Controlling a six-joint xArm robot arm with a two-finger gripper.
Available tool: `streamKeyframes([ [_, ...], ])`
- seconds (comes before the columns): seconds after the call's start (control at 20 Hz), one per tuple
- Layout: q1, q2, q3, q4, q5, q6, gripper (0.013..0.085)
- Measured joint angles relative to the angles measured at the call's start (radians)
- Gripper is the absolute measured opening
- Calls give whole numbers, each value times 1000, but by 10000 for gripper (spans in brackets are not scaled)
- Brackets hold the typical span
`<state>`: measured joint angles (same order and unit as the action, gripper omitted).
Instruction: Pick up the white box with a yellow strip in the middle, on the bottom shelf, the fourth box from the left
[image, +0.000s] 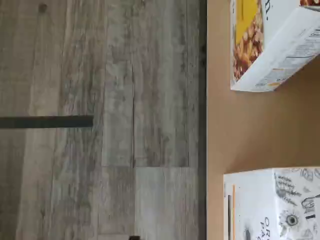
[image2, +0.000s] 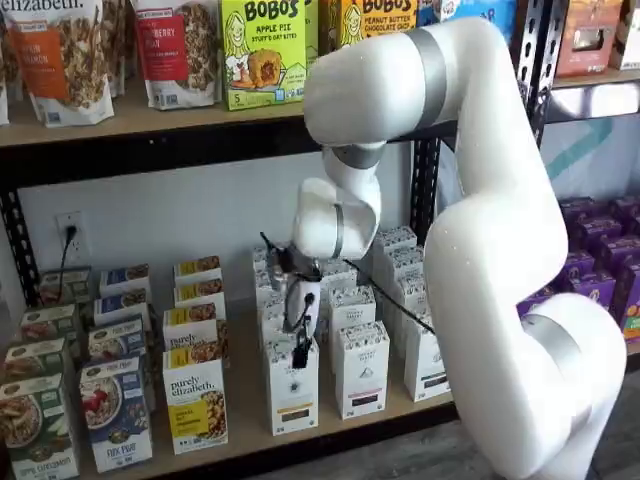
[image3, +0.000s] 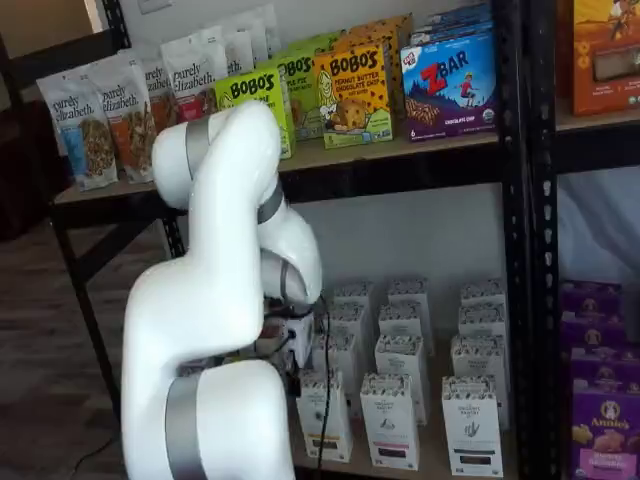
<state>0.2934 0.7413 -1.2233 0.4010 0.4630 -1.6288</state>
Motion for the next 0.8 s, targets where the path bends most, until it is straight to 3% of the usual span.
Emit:
streamKeyframes([
  [0.15,-16,-5,-16,-45,97,29,850],
  [0.25,-20,-12,-5,-52,105,31,850],
  [0.6,-14,-16,41,42,-17,-56,850],
  [0.8,-16,14,8,45,-34,-60,850],
])
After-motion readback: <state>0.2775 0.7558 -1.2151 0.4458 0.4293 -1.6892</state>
